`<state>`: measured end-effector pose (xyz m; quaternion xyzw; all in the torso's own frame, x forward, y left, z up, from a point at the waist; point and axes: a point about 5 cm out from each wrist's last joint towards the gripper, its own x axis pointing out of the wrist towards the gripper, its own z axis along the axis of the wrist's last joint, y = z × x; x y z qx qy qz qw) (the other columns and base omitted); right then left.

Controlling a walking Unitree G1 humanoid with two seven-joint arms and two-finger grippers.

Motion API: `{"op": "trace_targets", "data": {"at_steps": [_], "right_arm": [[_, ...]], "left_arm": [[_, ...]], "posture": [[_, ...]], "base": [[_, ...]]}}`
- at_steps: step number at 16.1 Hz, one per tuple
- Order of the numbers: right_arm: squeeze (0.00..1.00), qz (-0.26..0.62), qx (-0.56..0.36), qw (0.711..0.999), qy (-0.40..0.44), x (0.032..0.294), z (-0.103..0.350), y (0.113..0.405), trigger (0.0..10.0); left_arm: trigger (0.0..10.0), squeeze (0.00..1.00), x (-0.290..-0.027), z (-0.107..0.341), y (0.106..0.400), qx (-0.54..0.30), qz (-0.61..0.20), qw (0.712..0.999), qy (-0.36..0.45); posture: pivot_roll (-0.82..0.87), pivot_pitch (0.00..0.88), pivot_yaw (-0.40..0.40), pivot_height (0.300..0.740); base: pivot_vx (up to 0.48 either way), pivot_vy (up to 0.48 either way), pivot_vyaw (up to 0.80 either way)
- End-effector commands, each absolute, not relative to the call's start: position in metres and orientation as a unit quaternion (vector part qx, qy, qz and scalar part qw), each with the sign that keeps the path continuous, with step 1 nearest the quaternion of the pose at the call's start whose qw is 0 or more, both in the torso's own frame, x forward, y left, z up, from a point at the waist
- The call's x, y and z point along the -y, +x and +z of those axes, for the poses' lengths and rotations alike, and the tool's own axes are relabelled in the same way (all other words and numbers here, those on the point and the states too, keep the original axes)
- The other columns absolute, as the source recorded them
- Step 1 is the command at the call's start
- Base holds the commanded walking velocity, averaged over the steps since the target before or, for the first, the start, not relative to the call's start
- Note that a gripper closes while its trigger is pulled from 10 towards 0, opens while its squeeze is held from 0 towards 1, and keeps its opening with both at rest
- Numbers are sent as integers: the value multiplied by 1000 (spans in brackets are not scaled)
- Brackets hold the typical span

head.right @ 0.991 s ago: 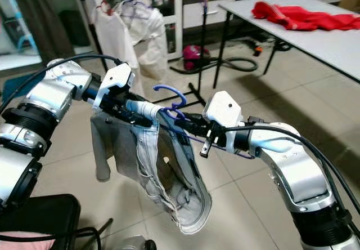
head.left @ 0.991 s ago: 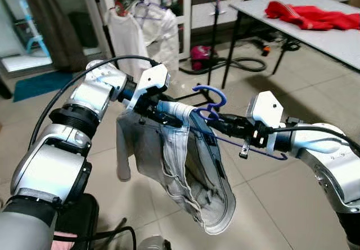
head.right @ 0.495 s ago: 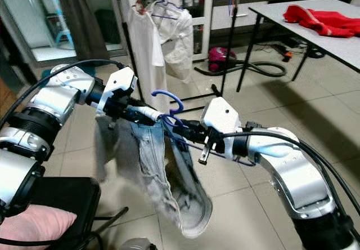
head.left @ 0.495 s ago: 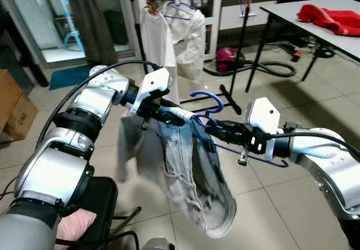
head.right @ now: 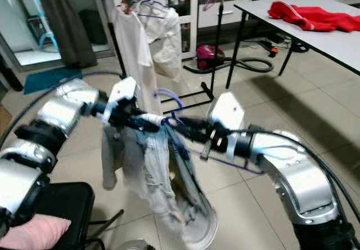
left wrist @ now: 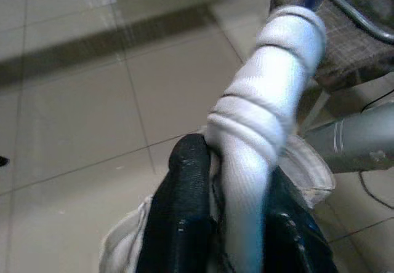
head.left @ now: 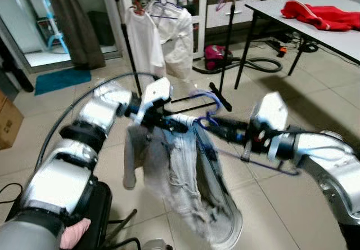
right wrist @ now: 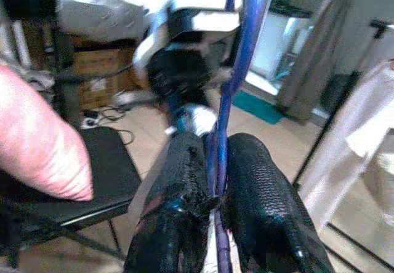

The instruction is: Hang hanger

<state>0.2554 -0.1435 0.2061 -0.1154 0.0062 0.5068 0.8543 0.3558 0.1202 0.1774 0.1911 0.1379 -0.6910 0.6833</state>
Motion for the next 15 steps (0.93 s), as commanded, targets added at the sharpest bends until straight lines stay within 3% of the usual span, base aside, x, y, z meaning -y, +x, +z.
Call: {"op": "trace_targets", "data": {"at_steps": [1, 7, 10, 12, 13, 14, 15], "right_arm": [[1000, 517, 4, 849, -111, 139, 209, 254, 10000], [1000, 471, 48, 879, -49, 162, 229, 244, 10000], [1000, 455, 23, 889, -44, 167, 219, 237, 10000], [1000, 470, -63, 877, -80, 164, 191, 225, 10000], [1000, 444, -107, 885, -90, 164, 174, 226, 10000], [1000, 354, -151, 920, -73, 169, 145, 243, 10000], [1000, 339, -157, 925, -68, 169, 141, 246, 10000]], "left_arm": [[0, 0, -115, 187, 360, -108, -675, 700, 207], [0, 0, -124, 172, 369, -108, -588, 776, 201], [0, 0, -131, 176, 371, -98, -578, 786, 196], [0, 0, -134, 185, 372, -82, -585, 785, 188], [0, 0, -134, 193, 371, -70, -595, 780, 182], [0, 0, -134, 207, 368, -51, -625, 759, 175], [0, 0, -134, 209, 367, -48, -631, 754, 175]], "posture": [[8, 0, 85, 740], [-2, 0, 82, 740], [-5, 0, 85, 740], [-7, 0, 89, 740], [-8, 0, 92, 740], [-3, 0, 94, 740], [-3, 0, 94, 740]], "base": [[0, 0, 0], [0, 0, 0], [0, 0, 0], [0, 0, 0], [0, 0, 0], [0, 0, 0], [0, 0, 0]]}}
